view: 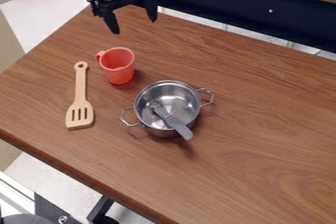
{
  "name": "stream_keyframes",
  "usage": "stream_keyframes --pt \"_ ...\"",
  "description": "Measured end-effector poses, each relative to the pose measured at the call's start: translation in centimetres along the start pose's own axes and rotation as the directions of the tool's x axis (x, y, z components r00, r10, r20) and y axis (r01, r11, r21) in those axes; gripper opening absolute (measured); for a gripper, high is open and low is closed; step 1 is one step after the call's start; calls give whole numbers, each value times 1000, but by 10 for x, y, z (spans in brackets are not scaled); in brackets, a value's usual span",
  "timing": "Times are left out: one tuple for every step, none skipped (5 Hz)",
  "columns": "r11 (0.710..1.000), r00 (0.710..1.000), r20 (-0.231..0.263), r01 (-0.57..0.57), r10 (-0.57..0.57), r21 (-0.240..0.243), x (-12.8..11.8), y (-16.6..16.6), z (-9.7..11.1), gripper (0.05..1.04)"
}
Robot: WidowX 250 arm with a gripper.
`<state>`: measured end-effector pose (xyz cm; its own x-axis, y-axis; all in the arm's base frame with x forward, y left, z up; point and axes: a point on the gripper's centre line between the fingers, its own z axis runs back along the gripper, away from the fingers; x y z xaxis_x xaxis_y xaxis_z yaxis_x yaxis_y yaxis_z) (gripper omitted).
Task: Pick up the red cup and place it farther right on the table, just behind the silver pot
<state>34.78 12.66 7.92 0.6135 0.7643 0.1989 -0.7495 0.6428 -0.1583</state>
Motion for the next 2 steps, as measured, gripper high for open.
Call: stream_keyframes --pt "1000 1000 -31 -1 2 17 -5 3 -11 1000" --pt "1000 999 -31 -6 7 19 -6 4 -12 1000"
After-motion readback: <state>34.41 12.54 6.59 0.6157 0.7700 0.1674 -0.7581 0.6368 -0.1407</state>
